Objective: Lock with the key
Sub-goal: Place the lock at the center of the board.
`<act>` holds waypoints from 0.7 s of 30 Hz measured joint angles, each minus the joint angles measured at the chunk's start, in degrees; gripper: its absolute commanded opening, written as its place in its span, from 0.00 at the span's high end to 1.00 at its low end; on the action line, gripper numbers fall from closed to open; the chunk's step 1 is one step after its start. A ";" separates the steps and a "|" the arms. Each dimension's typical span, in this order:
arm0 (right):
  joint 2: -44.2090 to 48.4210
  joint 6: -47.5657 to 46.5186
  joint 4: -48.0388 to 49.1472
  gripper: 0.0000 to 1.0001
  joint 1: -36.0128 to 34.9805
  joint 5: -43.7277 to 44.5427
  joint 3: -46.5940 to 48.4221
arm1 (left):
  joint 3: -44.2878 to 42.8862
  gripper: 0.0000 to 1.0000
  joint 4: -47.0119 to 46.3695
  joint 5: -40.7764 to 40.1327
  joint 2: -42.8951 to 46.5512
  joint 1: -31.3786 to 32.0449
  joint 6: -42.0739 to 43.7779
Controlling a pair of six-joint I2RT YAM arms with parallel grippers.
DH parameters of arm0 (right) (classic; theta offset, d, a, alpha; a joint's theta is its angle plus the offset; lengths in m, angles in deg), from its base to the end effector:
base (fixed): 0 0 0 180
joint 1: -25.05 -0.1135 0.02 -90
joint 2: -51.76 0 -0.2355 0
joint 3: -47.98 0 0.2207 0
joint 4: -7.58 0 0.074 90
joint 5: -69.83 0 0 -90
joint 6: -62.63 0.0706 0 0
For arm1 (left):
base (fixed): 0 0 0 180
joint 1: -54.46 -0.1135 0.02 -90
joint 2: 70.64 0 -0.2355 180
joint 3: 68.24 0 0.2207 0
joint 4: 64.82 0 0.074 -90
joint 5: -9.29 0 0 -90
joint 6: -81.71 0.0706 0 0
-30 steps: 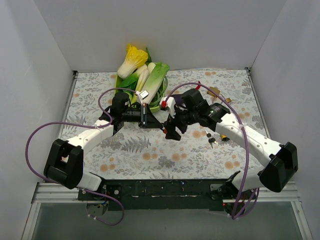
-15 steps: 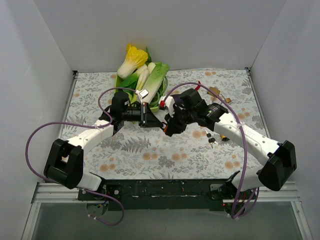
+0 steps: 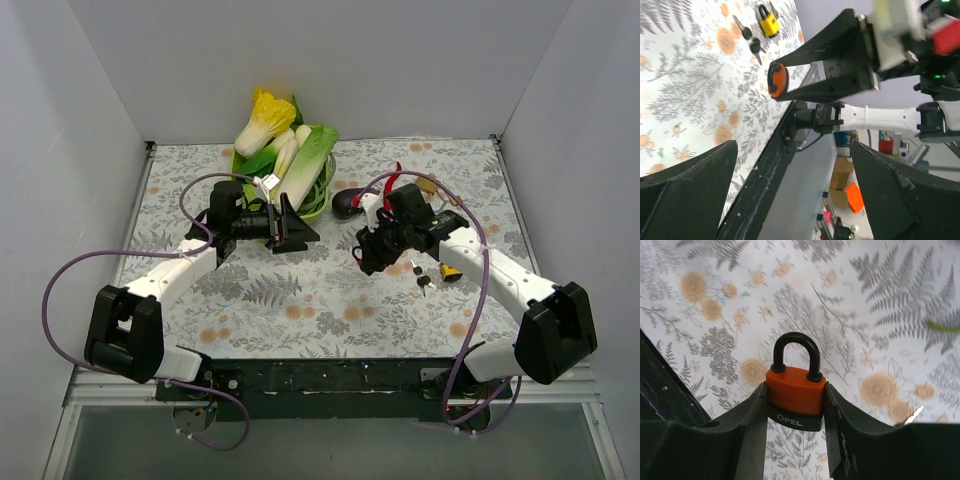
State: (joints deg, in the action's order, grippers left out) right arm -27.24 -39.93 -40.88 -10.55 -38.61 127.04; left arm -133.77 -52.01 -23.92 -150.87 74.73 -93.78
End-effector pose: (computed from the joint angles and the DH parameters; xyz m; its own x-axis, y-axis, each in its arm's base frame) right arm 0.2223 0.1866 0.2395 -0.4363 -0.5660 -0.6995 -0.8379 0.5389 0.0865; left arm 0.2548 -0.1571 0.2375 -0.9172 -0.2433 0.3155 -0.3623 0.1797 -0.9146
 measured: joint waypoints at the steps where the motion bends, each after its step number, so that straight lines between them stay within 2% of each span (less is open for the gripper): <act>1: 0.13 0.85 0.07 0.99 1.70 0.11 -1.38 | 0.00 0.02 1.25 -0.94 0.68 -0.70 1.07; 9: -0.52 8.50 -0.63 0.99 12.85 2.25 -10.73 | -0.02 0.02 5.57 -4.35 4.59 -2.60 5.99; 21: -7.74 20.83 5.68 0.99 16.46 4.74 -13.60 | -0.02 0.02 7.08 -4.66 4.59 -3.30 7.72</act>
State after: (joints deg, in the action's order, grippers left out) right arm -34.98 -19.10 -35.20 5.91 -33.86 113.44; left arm -133.79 -44.93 -28.57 -146.28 71.43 -86.07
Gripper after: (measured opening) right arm 0.479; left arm 0.981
